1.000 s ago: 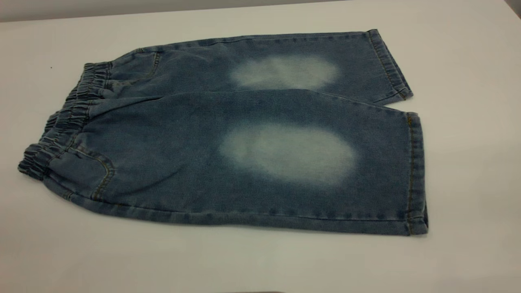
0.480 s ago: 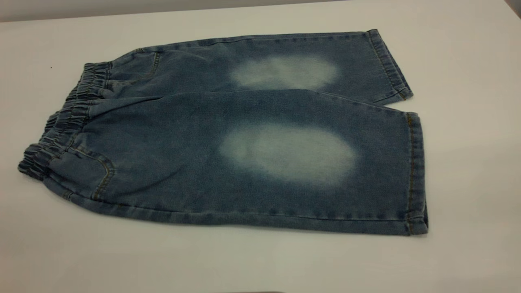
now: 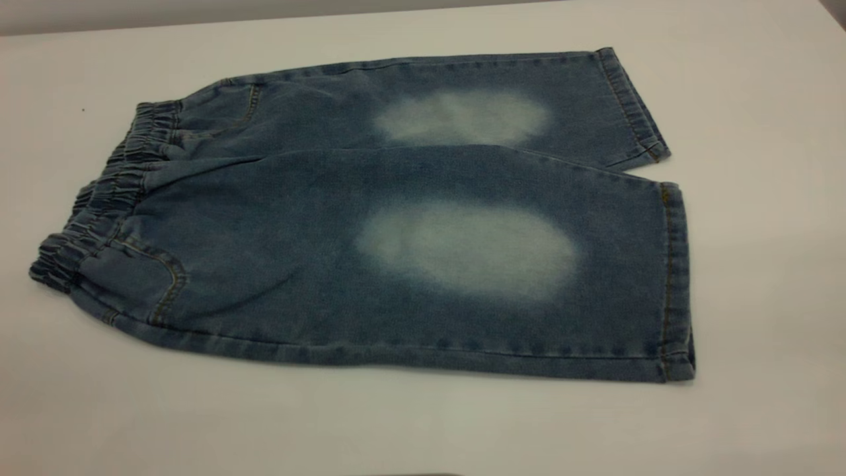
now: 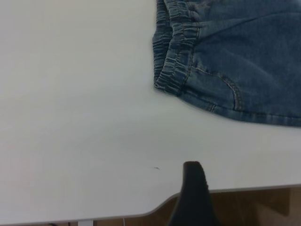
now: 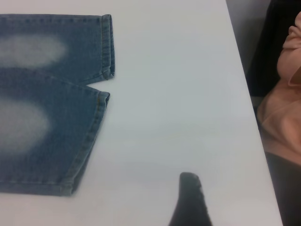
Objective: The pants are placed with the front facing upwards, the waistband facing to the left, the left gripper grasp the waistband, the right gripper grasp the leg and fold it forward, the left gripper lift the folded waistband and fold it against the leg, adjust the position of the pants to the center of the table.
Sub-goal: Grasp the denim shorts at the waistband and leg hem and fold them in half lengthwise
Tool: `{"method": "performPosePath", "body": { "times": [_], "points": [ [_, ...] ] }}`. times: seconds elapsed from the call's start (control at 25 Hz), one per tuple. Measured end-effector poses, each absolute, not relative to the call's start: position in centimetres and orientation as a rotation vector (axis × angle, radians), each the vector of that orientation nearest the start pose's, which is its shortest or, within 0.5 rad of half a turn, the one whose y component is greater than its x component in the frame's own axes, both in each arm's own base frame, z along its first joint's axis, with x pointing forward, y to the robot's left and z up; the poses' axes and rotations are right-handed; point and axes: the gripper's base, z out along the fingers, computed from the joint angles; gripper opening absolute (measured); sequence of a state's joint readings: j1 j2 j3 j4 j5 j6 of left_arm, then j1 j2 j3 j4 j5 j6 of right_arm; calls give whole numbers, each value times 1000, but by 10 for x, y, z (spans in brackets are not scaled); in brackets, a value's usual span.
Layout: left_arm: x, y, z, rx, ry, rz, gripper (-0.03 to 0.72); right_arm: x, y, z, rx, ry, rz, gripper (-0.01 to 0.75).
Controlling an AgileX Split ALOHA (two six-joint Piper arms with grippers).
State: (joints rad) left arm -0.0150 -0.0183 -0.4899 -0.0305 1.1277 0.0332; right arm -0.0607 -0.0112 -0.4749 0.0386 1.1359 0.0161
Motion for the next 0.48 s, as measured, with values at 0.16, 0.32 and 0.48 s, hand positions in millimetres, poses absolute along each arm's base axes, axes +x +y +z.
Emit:
{"method": "performPosePath", "body": {
  "times": [0.16, 0.32, 0.48],
  "points": [
    [-9, -2, 269, 54, 2102, -26, 496, -7, 4, 264, 79, 2131, 21, 442],
    [-9, -2, 269, 54, 2102, -26, 496, -7, 4, 264, 79, 2131, 21, 442],
    [-10, -2, 269, 19, 2103, -46, 496, -7, 5, 265, 108, 2127, 58, 442]
  ]
}}
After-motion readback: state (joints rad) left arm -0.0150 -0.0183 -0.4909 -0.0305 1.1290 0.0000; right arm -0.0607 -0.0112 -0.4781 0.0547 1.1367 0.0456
